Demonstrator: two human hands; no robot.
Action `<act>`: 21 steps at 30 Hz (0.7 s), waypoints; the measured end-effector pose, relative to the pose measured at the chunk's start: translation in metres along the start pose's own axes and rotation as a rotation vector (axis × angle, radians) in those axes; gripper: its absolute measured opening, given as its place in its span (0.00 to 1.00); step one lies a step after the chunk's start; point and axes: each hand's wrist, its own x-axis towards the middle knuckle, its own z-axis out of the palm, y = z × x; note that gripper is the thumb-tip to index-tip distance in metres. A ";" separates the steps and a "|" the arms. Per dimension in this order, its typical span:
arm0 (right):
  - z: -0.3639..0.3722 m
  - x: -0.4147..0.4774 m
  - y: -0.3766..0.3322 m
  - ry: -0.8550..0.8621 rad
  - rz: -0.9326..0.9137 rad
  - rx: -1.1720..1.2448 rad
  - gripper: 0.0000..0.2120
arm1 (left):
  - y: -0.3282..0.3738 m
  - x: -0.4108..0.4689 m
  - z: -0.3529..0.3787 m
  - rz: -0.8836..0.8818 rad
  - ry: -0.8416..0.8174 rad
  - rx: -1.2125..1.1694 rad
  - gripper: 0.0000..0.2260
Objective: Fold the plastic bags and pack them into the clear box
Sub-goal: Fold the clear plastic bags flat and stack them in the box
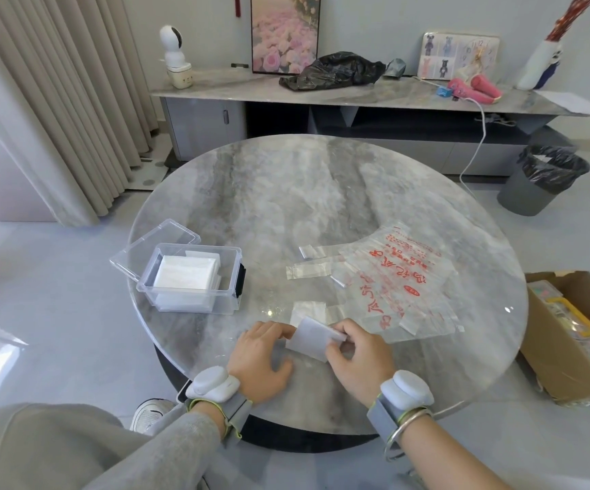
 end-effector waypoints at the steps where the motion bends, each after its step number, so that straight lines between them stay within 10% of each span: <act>1: 0.001 0.001 -0.001 -0.006 0.032 0.009 0.01 | -0.001 0.000 0.001 -0.003 0.010 0.010 0.24; 21: 0.031 0.021 0.003 -0.018 0.240 -0.070 0.12 | -0.004 0.010 0.006 -0.238 0.143 0.014 0.07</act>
